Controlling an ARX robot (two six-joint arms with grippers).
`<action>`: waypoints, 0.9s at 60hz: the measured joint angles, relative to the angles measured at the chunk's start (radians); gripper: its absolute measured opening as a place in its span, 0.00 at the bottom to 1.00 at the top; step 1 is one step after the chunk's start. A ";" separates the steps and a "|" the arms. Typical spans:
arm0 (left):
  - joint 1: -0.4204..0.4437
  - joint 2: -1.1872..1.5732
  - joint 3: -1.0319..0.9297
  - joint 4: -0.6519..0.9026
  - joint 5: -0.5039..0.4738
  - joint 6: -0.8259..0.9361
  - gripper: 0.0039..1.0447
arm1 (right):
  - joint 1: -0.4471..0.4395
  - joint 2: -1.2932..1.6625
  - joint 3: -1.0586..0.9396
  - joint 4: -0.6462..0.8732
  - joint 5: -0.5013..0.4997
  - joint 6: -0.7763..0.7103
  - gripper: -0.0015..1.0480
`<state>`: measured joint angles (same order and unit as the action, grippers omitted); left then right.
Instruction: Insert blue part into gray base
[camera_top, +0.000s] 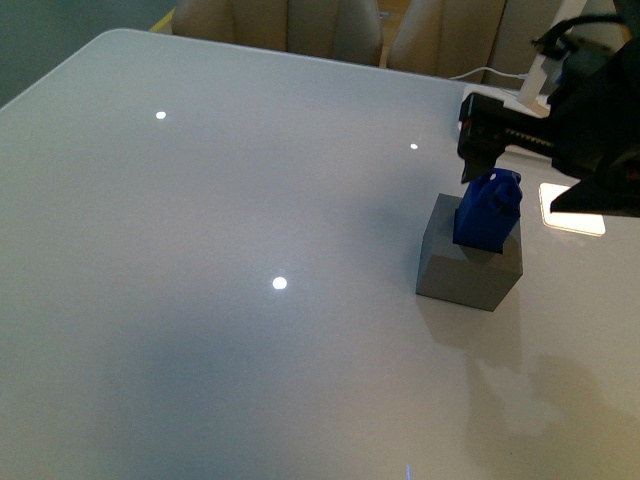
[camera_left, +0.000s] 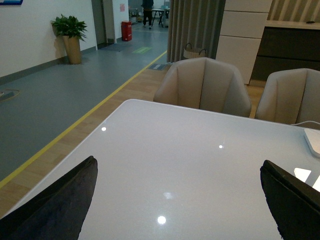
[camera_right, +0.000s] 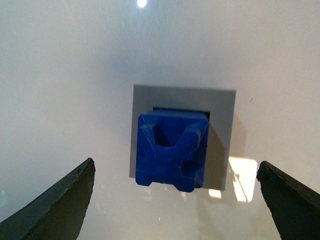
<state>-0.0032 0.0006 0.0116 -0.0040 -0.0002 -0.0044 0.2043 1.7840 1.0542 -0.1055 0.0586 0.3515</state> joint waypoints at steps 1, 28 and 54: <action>0.000 0.000 0.000 0.000 0.000 0.000 0.93 | -0.003 -0.015 -0.012 0.024 0.005 -0.005 0.91; 0.000 0.000 0.000 0.000 0.000 0.000 0.93 | -0.071 -0.257 -0.605 1.189 0.069 -0.322 0.39; 0.000 0.000 0.000 0.000 0.000 0.000 0.93 | -0.180 -0.573 -0.922 1.170 -0.053 -0.346 0.02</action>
<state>-0.0032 0.0006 0.0116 -0.0040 -0.0002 -0.0048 0.0242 1.2114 0.1322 1.0649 0.0059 0.0055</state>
